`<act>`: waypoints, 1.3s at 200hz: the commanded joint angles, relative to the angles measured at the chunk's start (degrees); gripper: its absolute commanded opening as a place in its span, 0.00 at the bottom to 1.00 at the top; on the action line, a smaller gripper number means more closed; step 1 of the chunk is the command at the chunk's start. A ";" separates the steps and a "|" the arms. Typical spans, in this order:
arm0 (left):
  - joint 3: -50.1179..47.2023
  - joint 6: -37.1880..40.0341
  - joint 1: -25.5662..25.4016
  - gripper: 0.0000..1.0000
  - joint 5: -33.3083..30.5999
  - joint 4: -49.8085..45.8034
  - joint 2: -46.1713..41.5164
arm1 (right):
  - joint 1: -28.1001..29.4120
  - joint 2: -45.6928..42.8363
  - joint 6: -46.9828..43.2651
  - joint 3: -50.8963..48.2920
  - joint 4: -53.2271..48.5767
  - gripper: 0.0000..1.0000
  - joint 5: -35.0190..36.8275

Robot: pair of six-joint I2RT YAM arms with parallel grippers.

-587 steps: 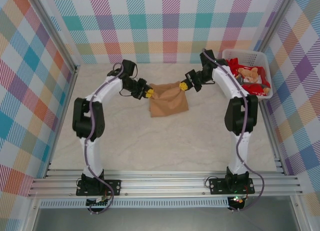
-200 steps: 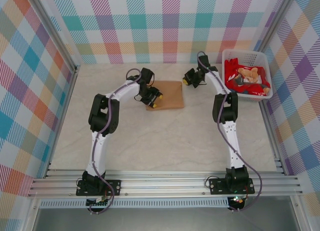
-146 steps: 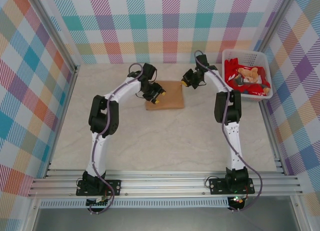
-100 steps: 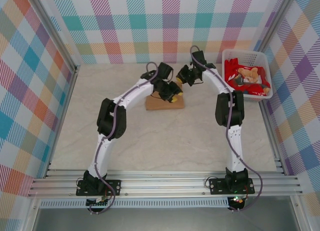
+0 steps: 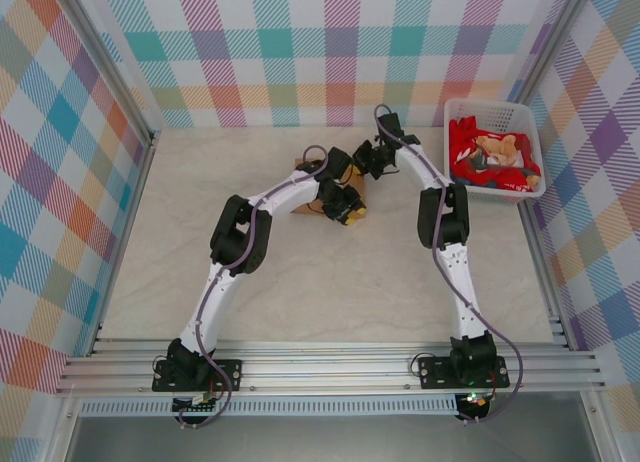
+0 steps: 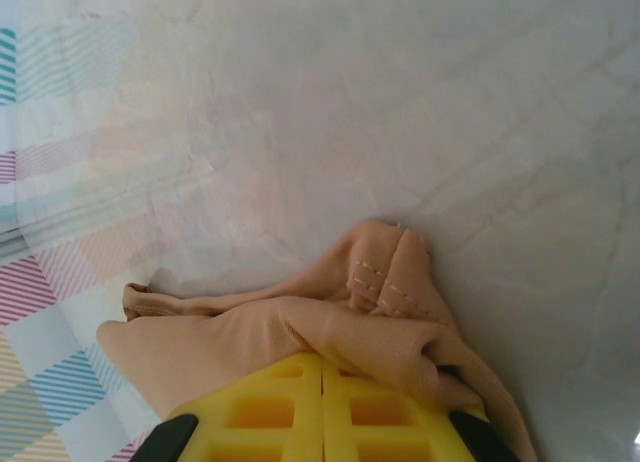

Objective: Fold and stack the t-shirts

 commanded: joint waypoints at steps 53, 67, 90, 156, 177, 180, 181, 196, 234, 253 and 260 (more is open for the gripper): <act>-6.16 0.99 1.54 0.31 -1.02 -0.85 -0.96 | -2.61 1.81 -0.63 4.14 0.60 0.12 -0.93; -5.74 0.79 1.52 0.30 -0.73 -0.89 -1.01 | -2.75 2.96 -1.47 5.73 -0.61 0.12 -1.58; -4.66 0.87 1.09 0.30 -0.50 -0.96 -3.62 | -2.67 1.86 -3.36 5.72 -1.13 0.12 -2.08; -0.41 -2.10 0.23 0.31 -0.93 0.12 -7.45 | -2.12 -9.26 -4.67 -7.42 4.55 0.11 -0.98; 5.04 -2.72 0.36 0.31 -0.86 -0.85 -2.85 | -1.26 -8.23 -4.39 -7.00 4.01 0.11 -0.84; 5.82 -2.73 0.36 0.31 -0.85 -1.11 -2.19 | -1.21 -7.97 -4.36 -6.82 3.80 0.11 -0.90; 6.11 -2.68 0.36 0.31 -0.90 -1.20 -1.91 | -1.19 -7.92 -4.34 -6.74 3.75 0.11 -0.90; 9.51 -1.92 0.44 0.31 -1.71 -3.19 1.23 | -1.08 -5.97 -3.59 -5.40 2.79 0.11 -0.81; 6.85 -0.15 0.95 0.31 -2.79 -4.82 2.89 | -1.32 0.50 -3.97 1.42 -3.32 0.10 1.33; 2.34 0.85 1.27 0.31 -2.95 -4.42 2.01 | -1.65 2.37 -4.20 2.82 -4.04 0.10 2.38; 0.71 0.96 1.49 0.30 -2.98 -3.92 1.60 | -1.77 2.88 -4.34 3.25 -4.17 0.10 2.43</act>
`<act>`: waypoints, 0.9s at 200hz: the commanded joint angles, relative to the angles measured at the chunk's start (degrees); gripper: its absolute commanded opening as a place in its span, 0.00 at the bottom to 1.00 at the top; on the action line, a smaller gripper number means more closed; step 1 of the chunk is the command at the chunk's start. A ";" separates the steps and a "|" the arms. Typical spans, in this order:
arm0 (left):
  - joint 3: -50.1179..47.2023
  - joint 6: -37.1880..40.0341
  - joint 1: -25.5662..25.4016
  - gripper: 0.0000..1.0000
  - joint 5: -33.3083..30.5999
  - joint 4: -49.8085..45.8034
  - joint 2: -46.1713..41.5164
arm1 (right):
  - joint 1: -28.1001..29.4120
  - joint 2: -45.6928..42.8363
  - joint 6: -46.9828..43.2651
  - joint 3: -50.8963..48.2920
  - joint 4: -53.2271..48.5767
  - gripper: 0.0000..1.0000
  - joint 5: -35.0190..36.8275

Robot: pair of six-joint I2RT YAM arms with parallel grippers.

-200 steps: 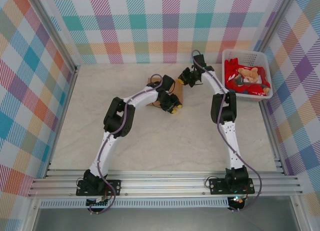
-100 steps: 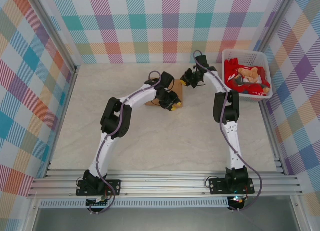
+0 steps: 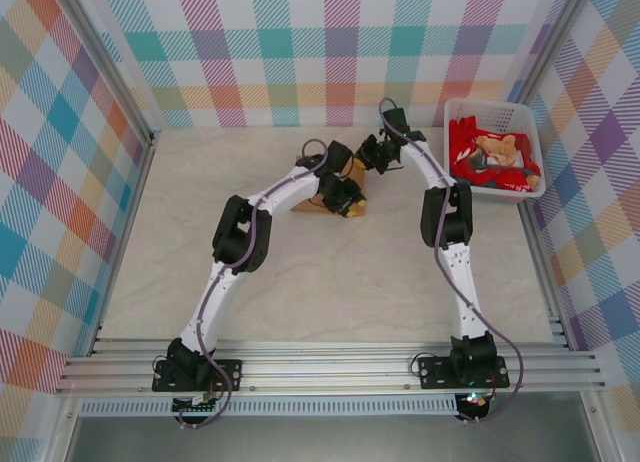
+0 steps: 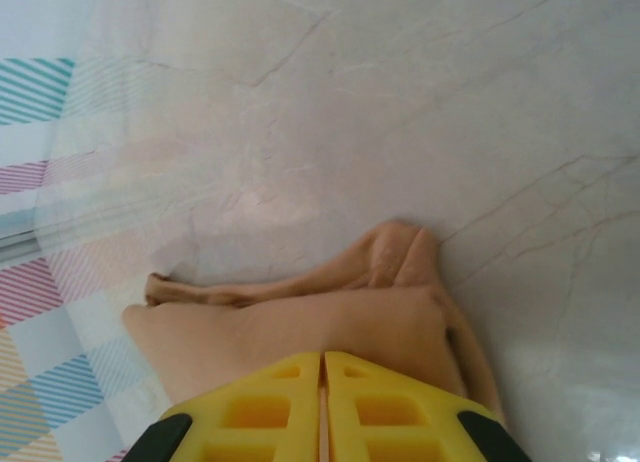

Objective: Fold and stack the t-shirts

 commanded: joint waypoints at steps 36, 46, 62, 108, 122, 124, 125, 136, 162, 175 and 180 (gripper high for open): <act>-11.20 2.73 1.63 0.30 -0.94 -0.51 -2.92 | -1.14 6.53 -3.03 7.48 -6.61 0.11 1.40; -11.89 2.85 1.80 0.30 -0.73 -0.44 -3.27 | -1.20 6.60 -3.72 7.77 -6.19 0.12 0.62; -12.38 2.87 1.81 0.30 -0.46 0.04 -4.38 | -1.20 5.91 -5.09 7.78 -5.18 0.15 -0.63; -12.11 1.21 1.14 0.34 0.75 1.36 -10.94 | -1.72 1.88 -7.80 8.51 -4.59 0.19 -2.74; -12.66 0.17 0.78 0.43 0.45 0.91 -13.25 | -1.72 -0.77 -8.87 8.20 -5.42 0.20 -2.67; -12.83 -0.06 0.70 0.44 0.32 0.86 -13.60 | -1.72 -1.41 -8.99 7.95 -5.50 0.20 -2.63; -12.96 -0.14 0.68 0.45 0.19 0.84 -13.78 | -1.72 -1.67 -9.04 7.87 -5.54 0.20 -2.58; -14.14 -1.94 0.41 0.52 -1.02 -0.46 -15.36 | -1.70 -5.77 -9.53 4.96 -5.56 0.21 -1.68; -18.84 -9.26 -0.11 0.56 -4.15 -0.22 -17.42 | -1.72 -19.30 -8.29 -10.49 -1.10 0.23 1.98; -21.69 -14.11 -0.28 0.56 -4.25 4.19 -17.24 | -1.92 -26.01 -7.11 -18.73 1.96 0.24 2.42; -22.08 -16.07 -0.29 0.56 -4.62 5.26 -16.83 | -1.90 -28.50 -6.48 -21.86 3.06 0.24 2.52</act>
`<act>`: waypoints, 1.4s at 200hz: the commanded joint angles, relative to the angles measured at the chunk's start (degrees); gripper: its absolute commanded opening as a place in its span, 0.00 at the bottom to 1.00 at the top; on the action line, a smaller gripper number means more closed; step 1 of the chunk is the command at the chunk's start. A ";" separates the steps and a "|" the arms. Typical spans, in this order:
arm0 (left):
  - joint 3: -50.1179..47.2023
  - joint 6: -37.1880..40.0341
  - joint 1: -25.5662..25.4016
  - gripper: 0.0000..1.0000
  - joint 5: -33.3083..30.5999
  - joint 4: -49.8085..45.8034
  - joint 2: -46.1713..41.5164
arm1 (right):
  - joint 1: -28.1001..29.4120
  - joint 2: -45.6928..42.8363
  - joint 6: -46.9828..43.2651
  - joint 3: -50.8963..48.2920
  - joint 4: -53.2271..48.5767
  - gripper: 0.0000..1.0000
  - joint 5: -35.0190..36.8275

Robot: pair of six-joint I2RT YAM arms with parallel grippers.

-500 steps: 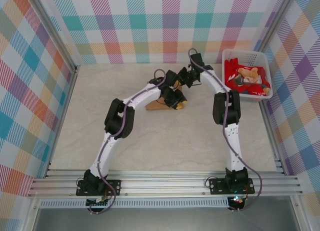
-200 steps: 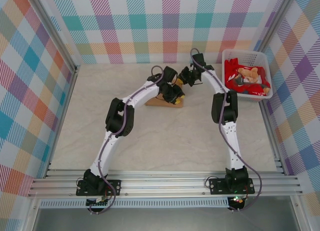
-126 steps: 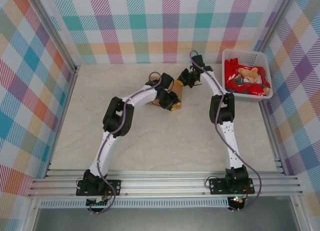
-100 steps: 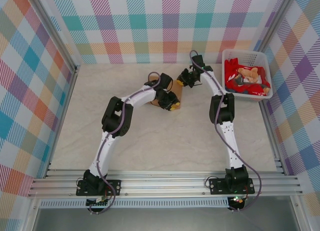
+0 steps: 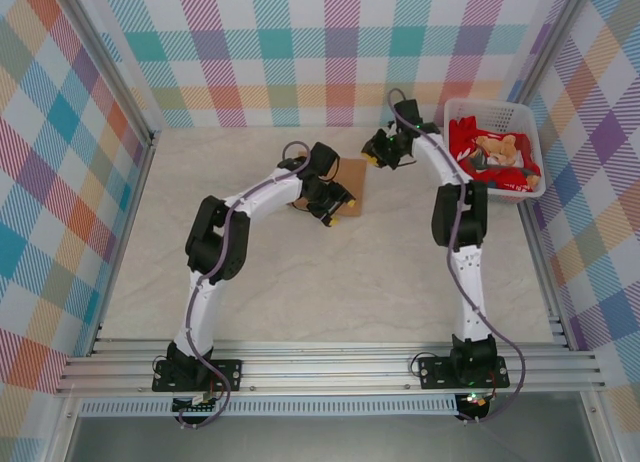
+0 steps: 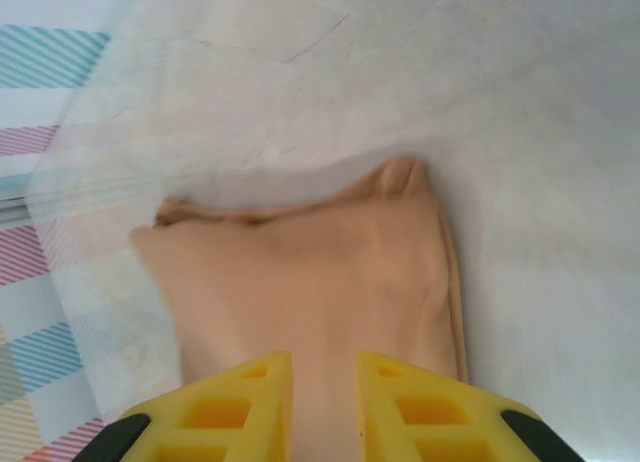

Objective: Fold and stack the t-shirts

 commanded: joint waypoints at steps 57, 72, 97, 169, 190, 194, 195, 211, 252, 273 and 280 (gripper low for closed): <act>-2.36 -21.57 0.71 0.56 -14.52 15.08 0.38 | -0.40 -38.56 4.22 -39.09 13.47 0.24 -1.08; 2.61 -22.00 1.23 0.56 -14.66 8.32 3.03 | -0.44 -42.63 3.40 -42.54 11.78 0.24 -1.37; 3.47 -24.86 2.11 0.55 -14.01 2.46 4.79 | -0.61 -48.43 3.81 -46.82 10.80 0.24 -1.89; -1.02 -31.35 6.08 0.51 -16.14 10.08 6.85 | -0.61 -55.42 3.71 -52.65 8.83 0.24 -2.50; -5.72 -35.32 8.17 0.52 -16.36 11.90 5.82 | -0.61 -56.74 3.65 -53.49 7.70 0.24 -2.28; -6.74 -36.08 8.67 0.52 -16.37 12.01 5.47 | -0.61 -56.95 3.64 -53.67 7.42 0.24 -2.32; -7.01 -36.20 8.89 0.52 -16.41 12.11 5.34 | -0.61 -56.99 3.64 -53.70 7.39 0.24 -2.32; -11.58 -38.49 11.95 0.51 -17.20 13.49 3.26 | -0.61 -57.99 3.46 -54.22 6.47 0.24 -2.31; -20.55 -38.97 21.48 0.51 -16.31 16.23 -0.24 | -0.61 -61.00 3.42 -55.97 4.60 0.24 -1.39; -24.39 -37.41 26.34 0.51 -17.41 17.34 -2.95 | -0.61 -61.82 3.81 -56.71 4.48 0.24 -1.39; -24.62 -35.89 28.24 0.51 -17.05 17.01 -3.22 | -0.59 -61.94 3.90 -56.81 4.28 0.24 -1.46</act>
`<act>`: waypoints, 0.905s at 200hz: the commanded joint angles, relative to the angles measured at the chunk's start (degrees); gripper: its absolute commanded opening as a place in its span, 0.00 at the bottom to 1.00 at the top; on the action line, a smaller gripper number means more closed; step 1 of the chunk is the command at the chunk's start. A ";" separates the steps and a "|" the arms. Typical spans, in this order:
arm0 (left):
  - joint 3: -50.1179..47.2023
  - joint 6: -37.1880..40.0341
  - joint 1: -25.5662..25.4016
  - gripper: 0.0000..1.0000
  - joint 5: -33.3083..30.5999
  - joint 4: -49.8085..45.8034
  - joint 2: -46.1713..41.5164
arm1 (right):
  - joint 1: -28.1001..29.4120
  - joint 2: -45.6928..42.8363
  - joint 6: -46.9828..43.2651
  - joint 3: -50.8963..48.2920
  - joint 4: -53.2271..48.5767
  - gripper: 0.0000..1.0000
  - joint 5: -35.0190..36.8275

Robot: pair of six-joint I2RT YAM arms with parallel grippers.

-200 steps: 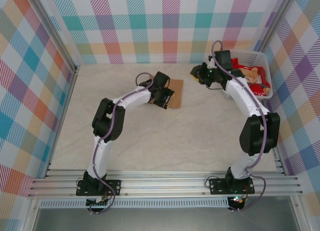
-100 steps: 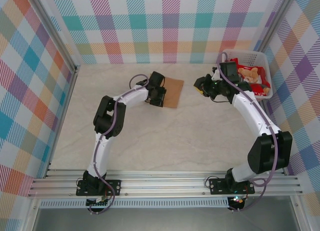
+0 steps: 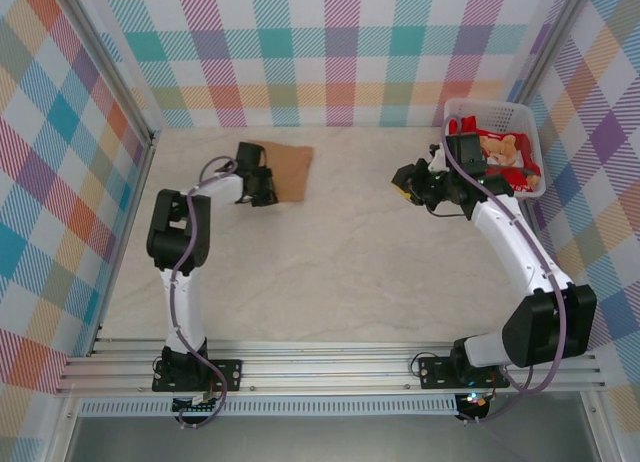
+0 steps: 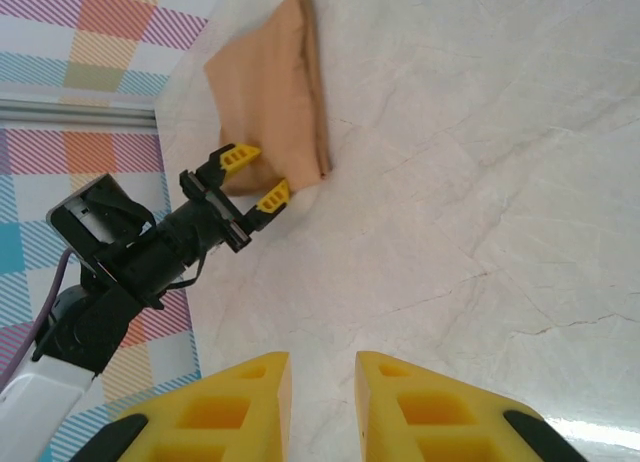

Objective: Fold and stack the t-shirts

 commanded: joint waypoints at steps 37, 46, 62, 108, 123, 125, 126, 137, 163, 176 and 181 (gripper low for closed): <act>0.70 15.34 16.29 0.51 -1.35 -12.86 3.20 | -0.17 -2.42 0.50 -1.16 -2.52 0.24 -0.13; 1.97 17.01 18.32 0.51 -0.71 -13.37 3.93 | -0.17 -2.52 0.50 -1.17 -2.86 0.24 -0.13; 3.83 18.87 21.07 0.50 0.51 -12.94 5.43 | -0.17 -2.86 0.41 -1.25 -3.41 0.24 -0.12; 15.15 21.83 24.29 0.49 5.17 -14.08 13.24 | 0.09 -3.72 0.05 -1.74 -4.52 0.24 0.08; 18.42 21.67 24.41 0.48 6.22 -13.66 14.93 | 0.18 -4.12 0.01 -1.95 -5.03 0.24 0.31; 18.89 21.82 24.44 0.48 6.40 -13.93 15.12 | 0.18 -4.14 -0.02 -1.96 -5.09 0.24 0.31; 19.15 21.88 24.45 0.48 6.45 -14.04 15.27 | 0.18 -4.17 -0.03 -1.96 -5.12 0.24 0.31; 21.22 22.32 24.39 0.48 6.96 -15.01 16.09 | 0.25 -4.51 0.02 -2.11 -5.43 0.24 0.43; 21.28 22.02 24.37 0.47 7.22 -14.49 13.51 | 0.36 -5.33 0.05 -2.32 -5.85 0.24 0.82; 20.33 21.51 23.94 0.50 7.39 -12.35 10.52 | 0.49 -5.52 0.06 -2.31 -5.82 0.24 0.76; 20.28 21.03 23.69 0.51 7.73 -11.76 9.31 | 0.51 -5.57 0.03 -2.31 -5.68 0.24 0.76</act>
